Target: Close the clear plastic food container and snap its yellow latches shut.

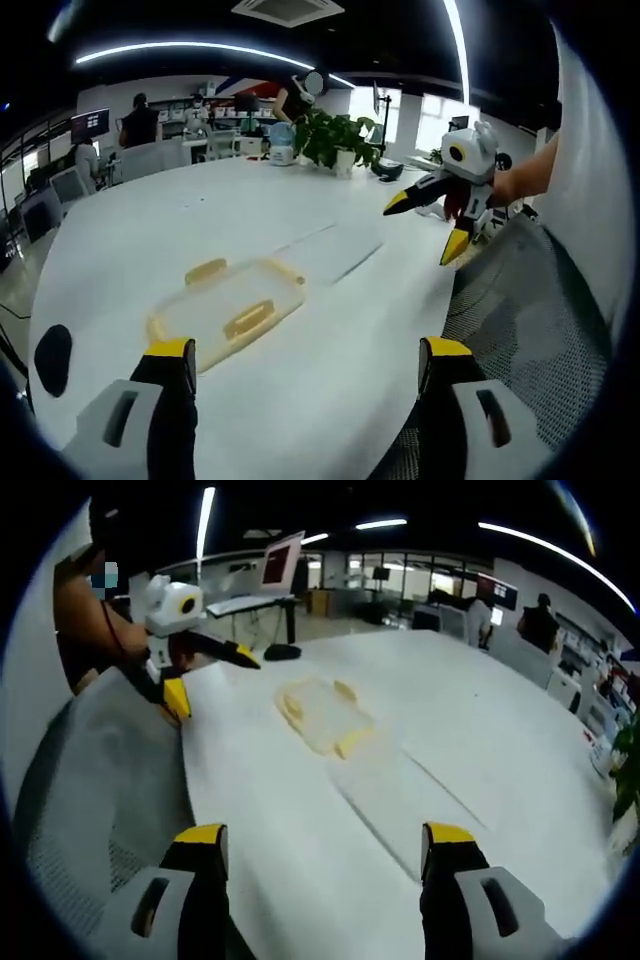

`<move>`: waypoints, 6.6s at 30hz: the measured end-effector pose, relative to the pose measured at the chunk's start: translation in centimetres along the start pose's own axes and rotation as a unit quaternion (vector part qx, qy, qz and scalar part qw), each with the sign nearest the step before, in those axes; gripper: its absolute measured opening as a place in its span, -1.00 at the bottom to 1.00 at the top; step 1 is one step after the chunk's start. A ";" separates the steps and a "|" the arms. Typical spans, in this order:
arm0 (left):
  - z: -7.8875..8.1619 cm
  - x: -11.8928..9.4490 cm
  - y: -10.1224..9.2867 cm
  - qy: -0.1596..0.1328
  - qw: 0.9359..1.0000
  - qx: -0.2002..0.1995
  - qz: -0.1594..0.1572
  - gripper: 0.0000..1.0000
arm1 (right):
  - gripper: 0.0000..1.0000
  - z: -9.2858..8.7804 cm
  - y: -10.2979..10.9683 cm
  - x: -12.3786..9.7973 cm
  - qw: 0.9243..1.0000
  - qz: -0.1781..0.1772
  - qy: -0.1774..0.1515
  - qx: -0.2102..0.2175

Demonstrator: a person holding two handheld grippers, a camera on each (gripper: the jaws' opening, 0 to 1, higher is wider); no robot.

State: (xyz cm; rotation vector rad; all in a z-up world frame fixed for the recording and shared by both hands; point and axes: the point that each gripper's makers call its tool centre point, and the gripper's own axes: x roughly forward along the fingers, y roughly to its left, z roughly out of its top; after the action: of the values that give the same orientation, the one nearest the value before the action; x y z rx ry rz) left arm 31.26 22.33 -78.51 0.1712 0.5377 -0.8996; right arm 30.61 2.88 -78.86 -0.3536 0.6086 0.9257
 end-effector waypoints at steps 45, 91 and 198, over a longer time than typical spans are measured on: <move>-0.2 0.4 5.7 0.032 0.999 0.032 0.005 0.83 | 0.50 2.6 -1.6 3.7 0.999 0.036 0.009 -0.036; -0.8 1.3 9.6 0.082 0.993 0.078 -0.018 0.75 | 0.44 5.3 -3.8 7.5 0.994 0.068 0.023 -0.076; -4.1 4.9 14.1 0.262 0.895 0.328 -0.153 0.30 | 0.22 3.7 -3.1 16.3 0.941 0.181 0.192 -0.212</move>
State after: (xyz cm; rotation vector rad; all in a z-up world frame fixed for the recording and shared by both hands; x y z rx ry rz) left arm 43.23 29.08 -85.63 0.9899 0.7545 -1.3338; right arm 41.81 13.40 -86.09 -0.8445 0.8484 1.3617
